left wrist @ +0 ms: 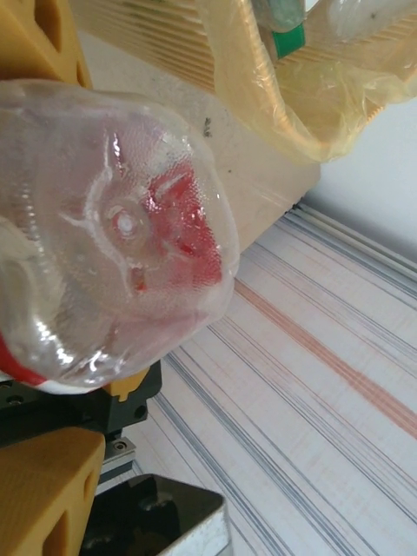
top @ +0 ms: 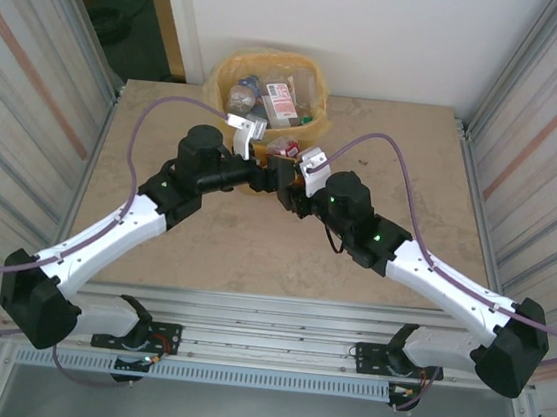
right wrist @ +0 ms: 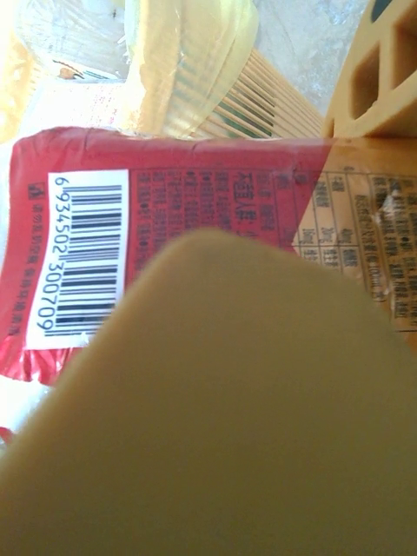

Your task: Put the plastic bottles in the bin

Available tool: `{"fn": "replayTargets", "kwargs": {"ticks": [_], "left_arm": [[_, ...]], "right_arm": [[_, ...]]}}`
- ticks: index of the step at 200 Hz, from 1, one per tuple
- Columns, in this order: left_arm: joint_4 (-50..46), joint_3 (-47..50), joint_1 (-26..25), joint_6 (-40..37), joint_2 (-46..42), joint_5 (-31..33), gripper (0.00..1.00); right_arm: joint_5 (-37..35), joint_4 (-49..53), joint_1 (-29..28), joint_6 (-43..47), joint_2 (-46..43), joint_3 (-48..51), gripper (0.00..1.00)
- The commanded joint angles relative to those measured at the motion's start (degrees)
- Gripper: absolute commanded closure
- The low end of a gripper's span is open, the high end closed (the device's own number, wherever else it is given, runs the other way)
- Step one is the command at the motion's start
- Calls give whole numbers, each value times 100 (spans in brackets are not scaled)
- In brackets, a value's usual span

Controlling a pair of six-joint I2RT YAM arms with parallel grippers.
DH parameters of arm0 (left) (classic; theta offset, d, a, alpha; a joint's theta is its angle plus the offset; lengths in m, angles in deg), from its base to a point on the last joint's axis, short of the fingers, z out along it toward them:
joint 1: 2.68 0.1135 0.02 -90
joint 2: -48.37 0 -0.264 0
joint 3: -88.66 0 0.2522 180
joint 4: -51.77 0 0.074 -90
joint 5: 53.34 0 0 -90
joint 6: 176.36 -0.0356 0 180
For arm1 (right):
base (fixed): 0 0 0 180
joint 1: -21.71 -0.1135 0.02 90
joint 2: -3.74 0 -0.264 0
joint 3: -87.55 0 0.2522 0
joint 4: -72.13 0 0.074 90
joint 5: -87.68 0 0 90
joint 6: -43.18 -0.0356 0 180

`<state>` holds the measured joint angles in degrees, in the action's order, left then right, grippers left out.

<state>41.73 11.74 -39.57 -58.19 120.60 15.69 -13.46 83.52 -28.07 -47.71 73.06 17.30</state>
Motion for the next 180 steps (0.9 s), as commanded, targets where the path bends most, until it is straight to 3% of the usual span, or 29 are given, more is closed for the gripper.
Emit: {"fn": "replayTargets", "kwargs": {"ticks": [1, 73, 116, 145, 180], "left_arm": [[371, -83, -29, 103, 32, 77, 22], [488, -185, -29, 69, 182, 209, 59], [272, -465, 0, -287, 230, 233, 65], [-78, -922, 133, -765, 267, 341, 69], [-524, -1649, 329, -1573, 410, 522, 71]], "right_arm": [[48, -220, -29, 43, -94, 3, 56], [-98, -208, -38, 5, -85, -40, 46], [-208, -111, -34, -3, -136, -77, 27], [-383, -3, -33, -52, -234, -95, 1], [-731, 164, -28, -237, -530, -8, 2]]}}
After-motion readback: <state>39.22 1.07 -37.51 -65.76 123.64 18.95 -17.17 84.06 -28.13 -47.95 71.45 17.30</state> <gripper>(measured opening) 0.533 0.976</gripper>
